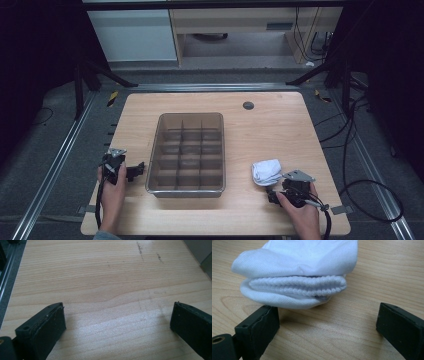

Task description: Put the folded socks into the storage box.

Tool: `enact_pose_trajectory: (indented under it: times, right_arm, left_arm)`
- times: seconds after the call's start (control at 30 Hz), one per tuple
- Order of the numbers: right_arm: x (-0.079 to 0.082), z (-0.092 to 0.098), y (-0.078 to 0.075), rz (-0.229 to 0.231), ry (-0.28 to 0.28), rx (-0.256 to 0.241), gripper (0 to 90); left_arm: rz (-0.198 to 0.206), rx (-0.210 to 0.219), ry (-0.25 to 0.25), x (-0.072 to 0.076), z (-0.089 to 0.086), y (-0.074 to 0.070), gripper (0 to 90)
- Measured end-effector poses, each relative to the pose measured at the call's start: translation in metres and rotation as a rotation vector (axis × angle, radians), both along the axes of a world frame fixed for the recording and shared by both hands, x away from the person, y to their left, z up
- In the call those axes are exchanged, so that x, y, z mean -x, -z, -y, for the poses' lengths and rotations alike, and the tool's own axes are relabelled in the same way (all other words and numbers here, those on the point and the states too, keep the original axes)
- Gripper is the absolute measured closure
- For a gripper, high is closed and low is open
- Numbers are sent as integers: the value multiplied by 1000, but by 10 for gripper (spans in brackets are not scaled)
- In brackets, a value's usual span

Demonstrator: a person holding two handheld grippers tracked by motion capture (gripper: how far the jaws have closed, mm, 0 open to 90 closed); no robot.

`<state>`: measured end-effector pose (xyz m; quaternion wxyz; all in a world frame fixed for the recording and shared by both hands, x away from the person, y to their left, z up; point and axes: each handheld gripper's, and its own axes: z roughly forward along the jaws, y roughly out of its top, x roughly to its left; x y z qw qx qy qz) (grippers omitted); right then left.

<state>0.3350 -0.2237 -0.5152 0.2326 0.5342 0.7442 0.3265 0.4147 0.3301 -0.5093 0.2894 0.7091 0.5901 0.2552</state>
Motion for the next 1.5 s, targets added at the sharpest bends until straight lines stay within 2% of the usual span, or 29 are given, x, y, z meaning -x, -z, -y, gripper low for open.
enact_pose_trajectory:
  times: [0.2,0.27,0.3,0.37,0.43,0.47,0.6,0.63,0.7,0.73,0.8,0.9,0.97,1.0,1.07,1.13,1.2,1.23,1.27,1.33,1.37,1.43,1.47,1.5]
  right_arm:
    - [1,2,0,-2,-24,-7,60]
    - [0,4,-2,-7,-36,5,90]
    - [0,7,-4,-13,-56,-8,121]
    - [0,9,-7,-11,-62,-12,127]
    - [2,13,-18,-7,-89,-3,149]
    - [2,13,-18,-7,-89,-3,149]
    - [2,17,-35,-12,-137,29,157]
    - [2,19,-43,-14,-164,46,158]
    - [1,19,-47,-19,-176,51,151]
    - [0,21,-54,-29,-205,64,131]
    - [0,21,-57,-35,-218,70,128]
    - [-4,20,-68,-63,-282,130,124]
    - [-5,19,-70,-67,-298,140,124]
    - [-8,16,-75,-72,-335,162,139]
    - [-13,13,-79,-78,-372,195,163]
    - [-15,12,-81,-82,-390,201,181]
    - [-19,8,-88,-90,-443,231,222]
    - [-19,6,-89,-90,-467,238,235]
    - [-19,6,-89,-90,-467,238,235]
    - [-21,0,-89,-93,-529,255,271]
    - [-21,0,-89,-93,-529,255,271]
    - [-23,-5,-88,-99,-575,276,292]
    - [-23,-5,-88,-99,-575,276,292]
    - [-27,-8,-87,-109,-600,277,303]
  left_arm:
    - [1,2,4,1,0,0,0]
    - [1,2,5,1,0,0,0]
    - [1,2,4,1,0,0,0]
    - [1,1,5,1,1,0,0]
    - [1,1,10,2,1,0,0]
    - [2,-2,13,2,1,0,0]
    - [2,-1,17,3,1,0,0]
    - [2,-1,18,4,1,0,0]
    - [2,-1,18,4,1,0,0]
    - [2,-1,19,4,1,0,0]
    - [2,-1,19,4,1,0,0]
    - [2,-1,20,4,1,0,0]
    - [2,-1,19,4,1,0,0]
    - [2,-1,21,4,1,0,0]
    - [1,-1,24,3,1,0,0]
    - [2,-1,25,3,1,0,0]
    - [2,0,25,3,1,0,0]
    - [2,0,25,3,1,0,0]
    - [2,-1,25,3,1,0,0]
    - [2,-1,25,3,1,0,0]
    - [2,-1,26,3,1,0,0]
    - [4,-6,27,3,1,0,0]
    - [5,-5,28,4,1,0,0]
    - [4,-6,29,4,1,0,0]
